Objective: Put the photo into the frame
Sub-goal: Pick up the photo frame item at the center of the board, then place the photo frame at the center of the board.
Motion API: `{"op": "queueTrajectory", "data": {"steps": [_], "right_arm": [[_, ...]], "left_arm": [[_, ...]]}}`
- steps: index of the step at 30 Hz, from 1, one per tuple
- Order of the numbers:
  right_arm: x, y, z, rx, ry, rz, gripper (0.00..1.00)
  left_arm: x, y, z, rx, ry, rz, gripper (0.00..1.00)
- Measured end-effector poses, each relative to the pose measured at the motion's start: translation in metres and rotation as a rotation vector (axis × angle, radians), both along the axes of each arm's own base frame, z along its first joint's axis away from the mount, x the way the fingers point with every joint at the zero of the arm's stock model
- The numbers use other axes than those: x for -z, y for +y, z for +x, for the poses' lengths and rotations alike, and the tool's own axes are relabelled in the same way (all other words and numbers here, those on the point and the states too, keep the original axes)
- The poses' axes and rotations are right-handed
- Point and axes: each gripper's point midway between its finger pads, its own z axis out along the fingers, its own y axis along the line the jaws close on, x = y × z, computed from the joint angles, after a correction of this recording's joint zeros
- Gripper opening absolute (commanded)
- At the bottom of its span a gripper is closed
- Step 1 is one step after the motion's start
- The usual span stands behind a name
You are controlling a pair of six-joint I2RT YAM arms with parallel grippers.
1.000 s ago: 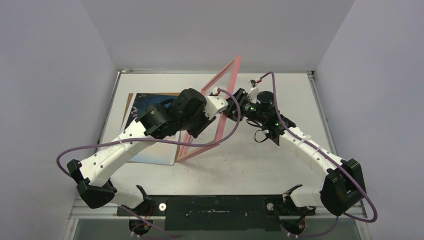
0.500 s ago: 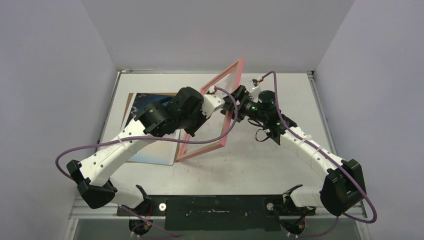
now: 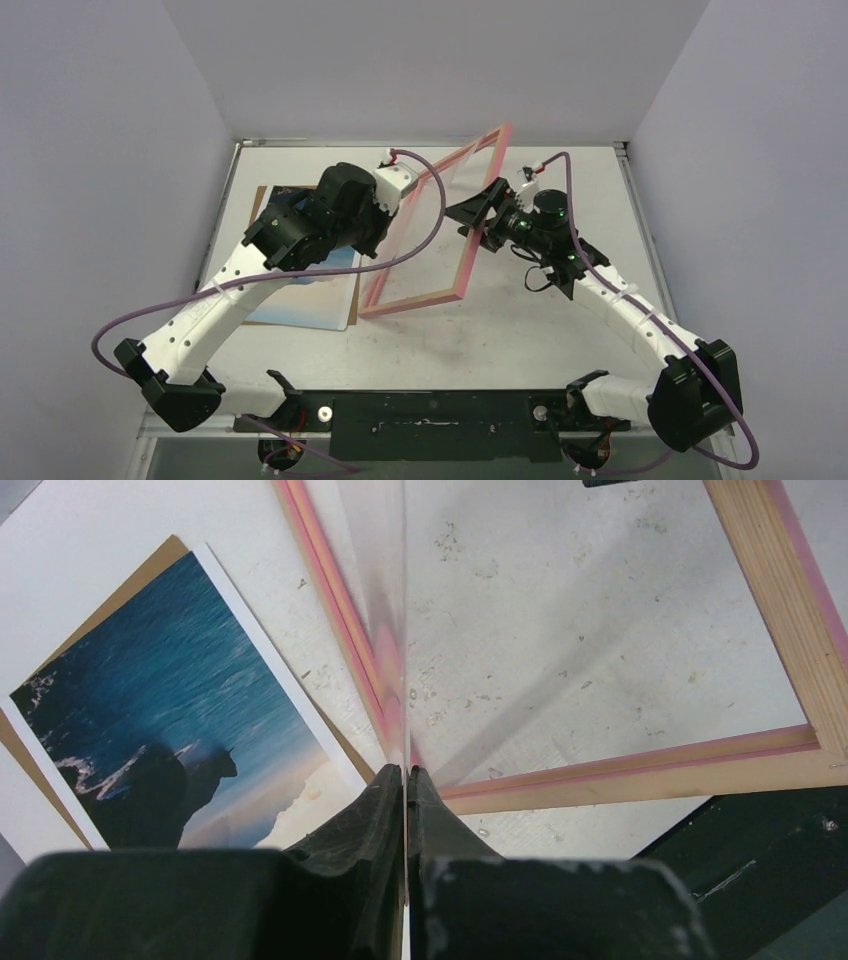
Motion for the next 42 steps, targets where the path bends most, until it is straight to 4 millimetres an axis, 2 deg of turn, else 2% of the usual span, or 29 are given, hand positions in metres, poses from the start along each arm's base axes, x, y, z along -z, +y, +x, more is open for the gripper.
{"op": "queueTrajectory", "data": {"steps": [5, 7, 16, 21, 32, 35, 39, 42], "right_arm": [[0.010, -0.015, -0.001, 0.017, 0.009, -0.022, 0.67], [0.023, -0.024, -0.002, 0.029, 0.027, -0.046, 0.62], [0.095, -0.049, -0.017, 0.033, 0.150, -0.201, 0.40], [0.122, -0.060, -0.017, 0.032, 0.172, -0.311, 0.32], [0.217, -0.098, -0.025, 0.018, 0.378, -0.648, 0.16], [0.235, -0.111, -0.022, 0.008, 0.408, -0.758, 0.13], [0.249, -0.126, -0.014, -0.007, 0.419, -0.888, 0.13], [0.250, -0.134, 0.000, -0.008, 0.394, -0.963, 0.23]], "left_arm": [[-0.016, 0.005, 0.006, -0.039, -0.036, -0.069, 0.00], [-0.022, 0.005, 0.007, -0.042, -0.050, -0.097, 0.00], [-0.041, 0.000, 0.006, -0.024, -0.086, -0.164, 0.00], [-0.069, -0.002, 0.007, -0.016, -0.139, -0.212, 0.00], [-0.122, 0.008, 0.017, -0.004, -0.329, -0.219, 0.00], [-0.132, 0.013, 0.018, -0.018, -0.370, -0.228, 0.00], [-0.144, 0.024, 0.018, -0.048, -0.413, -0.243, 0.00], [-0.151, 0.030, 0.020, -0.069, -0.441, -0.254, 0.00]]}}
